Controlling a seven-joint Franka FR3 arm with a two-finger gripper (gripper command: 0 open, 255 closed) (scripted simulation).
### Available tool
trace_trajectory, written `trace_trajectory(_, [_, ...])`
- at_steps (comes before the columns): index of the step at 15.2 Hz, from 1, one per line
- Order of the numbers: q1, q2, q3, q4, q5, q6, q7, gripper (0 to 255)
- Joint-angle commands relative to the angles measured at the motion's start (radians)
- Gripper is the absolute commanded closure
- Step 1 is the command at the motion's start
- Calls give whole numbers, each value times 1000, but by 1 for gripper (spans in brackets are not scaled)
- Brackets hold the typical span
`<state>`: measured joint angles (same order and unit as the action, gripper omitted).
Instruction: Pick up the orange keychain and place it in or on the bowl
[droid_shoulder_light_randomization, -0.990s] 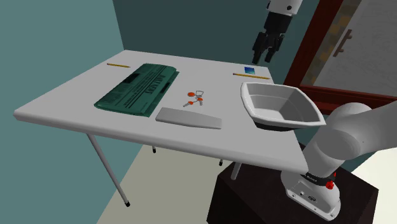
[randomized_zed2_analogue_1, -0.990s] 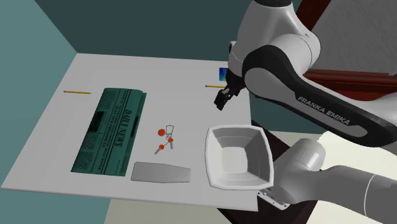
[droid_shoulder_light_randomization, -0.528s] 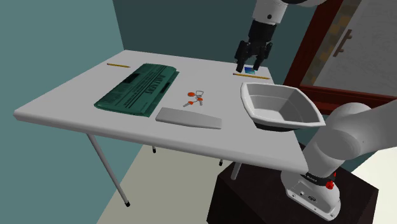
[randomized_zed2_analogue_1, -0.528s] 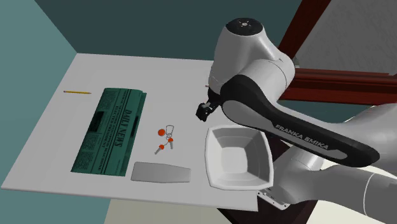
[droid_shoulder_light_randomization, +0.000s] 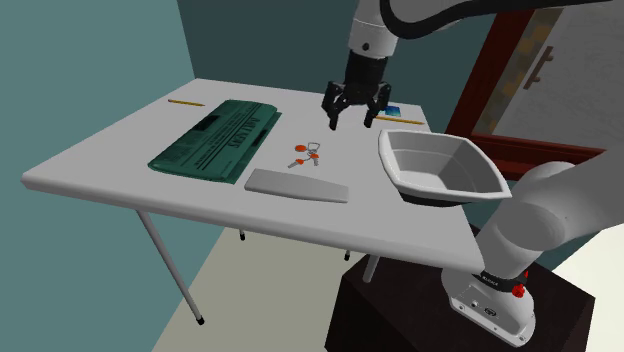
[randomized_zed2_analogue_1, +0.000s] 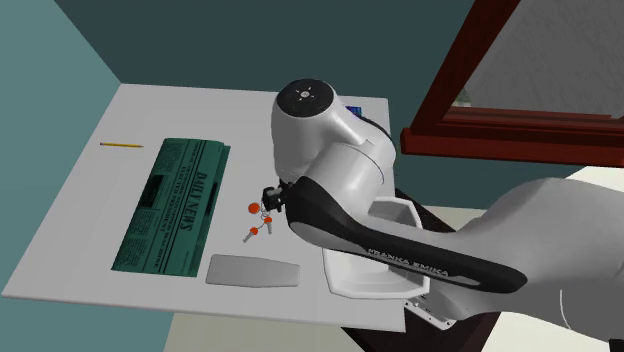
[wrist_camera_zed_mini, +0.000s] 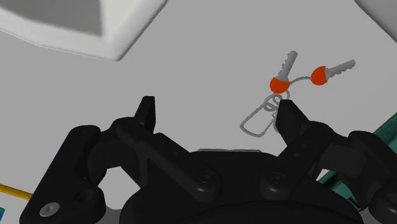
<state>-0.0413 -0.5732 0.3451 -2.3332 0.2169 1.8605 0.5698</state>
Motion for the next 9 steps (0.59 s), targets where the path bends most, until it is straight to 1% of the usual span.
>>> trace_trajectory(1, [-13, 52, 59, 23, -2, 36, 101, 0])
trace_trajectory(3, [-31, 118, 120, 61, -17, 68, 202, 0])
trace_trajectory(6, [-60, 222, 202, 125, -59, 106, 348, 0])
trace_trajectory(9, [-60, 234, 209, 95, -61, 148, 351, 0])
